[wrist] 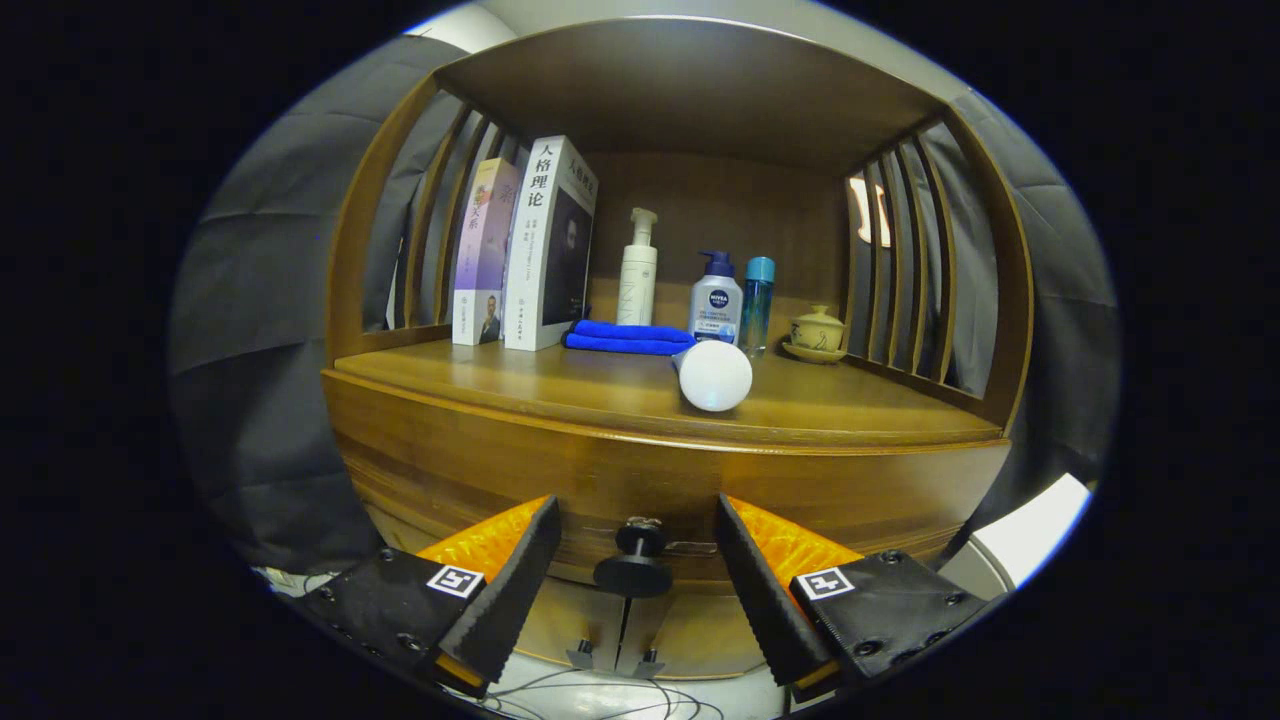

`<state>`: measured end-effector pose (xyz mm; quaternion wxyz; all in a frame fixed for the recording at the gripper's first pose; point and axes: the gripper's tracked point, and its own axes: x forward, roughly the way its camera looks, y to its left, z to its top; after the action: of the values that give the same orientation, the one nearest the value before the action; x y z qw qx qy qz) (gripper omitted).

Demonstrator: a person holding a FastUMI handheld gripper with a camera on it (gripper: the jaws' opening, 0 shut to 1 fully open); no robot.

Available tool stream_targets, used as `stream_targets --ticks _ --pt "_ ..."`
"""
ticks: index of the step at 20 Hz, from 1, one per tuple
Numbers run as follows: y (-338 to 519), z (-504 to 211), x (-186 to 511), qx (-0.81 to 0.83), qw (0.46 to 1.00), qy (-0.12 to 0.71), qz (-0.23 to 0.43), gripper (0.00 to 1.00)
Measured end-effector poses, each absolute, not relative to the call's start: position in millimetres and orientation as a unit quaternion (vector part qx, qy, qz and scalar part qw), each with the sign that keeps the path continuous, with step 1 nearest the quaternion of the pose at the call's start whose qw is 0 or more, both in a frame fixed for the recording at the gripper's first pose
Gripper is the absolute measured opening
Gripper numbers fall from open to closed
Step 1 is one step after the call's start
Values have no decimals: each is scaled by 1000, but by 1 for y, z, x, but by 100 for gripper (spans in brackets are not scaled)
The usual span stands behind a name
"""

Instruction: Pull open the drawer, take out the items inside it, and place them on the countertop above the cabinet.

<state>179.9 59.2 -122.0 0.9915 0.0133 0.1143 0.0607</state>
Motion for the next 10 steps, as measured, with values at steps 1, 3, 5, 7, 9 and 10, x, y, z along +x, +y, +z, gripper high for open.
stream_targets --ticks 1,3,5,7,9,10 --pt "57 -119 173 6 992 113 57 98" --pt "50 -105 155 -3 993 106 50 98" --pt "43 -88 136 -4 994 97 43 97" --pt "39 -64 116 -3 996 85 33 98" --pt "32 -44 93 -1 997 74 24 97" --pt "30 -33 80 2 998 65 20 97"
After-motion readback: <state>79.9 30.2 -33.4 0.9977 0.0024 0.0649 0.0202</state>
